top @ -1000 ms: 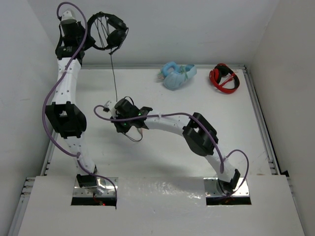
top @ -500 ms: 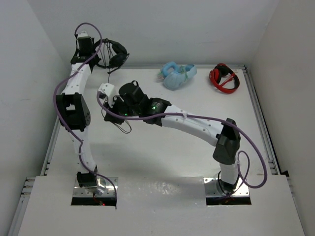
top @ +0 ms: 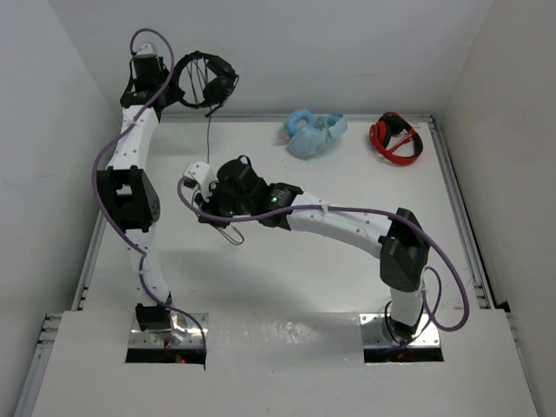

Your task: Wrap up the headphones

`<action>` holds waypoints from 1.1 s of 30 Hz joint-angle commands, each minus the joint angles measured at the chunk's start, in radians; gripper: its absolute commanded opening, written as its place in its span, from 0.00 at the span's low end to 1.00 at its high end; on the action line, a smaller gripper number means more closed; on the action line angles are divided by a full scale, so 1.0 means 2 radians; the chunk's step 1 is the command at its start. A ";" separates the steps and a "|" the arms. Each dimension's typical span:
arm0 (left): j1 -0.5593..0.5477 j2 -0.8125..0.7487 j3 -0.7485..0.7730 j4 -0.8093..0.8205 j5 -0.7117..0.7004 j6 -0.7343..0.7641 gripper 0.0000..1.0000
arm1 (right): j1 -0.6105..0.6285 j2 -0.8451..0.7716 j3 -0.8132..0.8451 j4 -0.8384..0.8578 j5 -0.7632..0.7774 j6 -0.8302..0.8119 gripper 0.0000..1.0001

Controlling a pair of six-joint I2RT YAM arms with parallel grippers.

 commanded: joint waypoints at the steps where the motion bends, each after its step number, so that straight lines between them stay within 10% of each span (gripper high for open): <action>1: 0.004 -0.045 0.039 0.017 0.067 -0.061 0.00 | -0.003 0.005 -0.003 0.036 -0.007 0.009 0.00; 20: 0.005 -0.065 0.023 0.022 0.202 -0.117 0.00 | -0.010 0.054 0.001 0.050 -0.020 0.031 0.00; 33: -0.018 -0.076 -0.023 0.039 0.122 -0.065 0.00 | -0.007 0.039 0.034 0.075 -0.061 0.075 0.00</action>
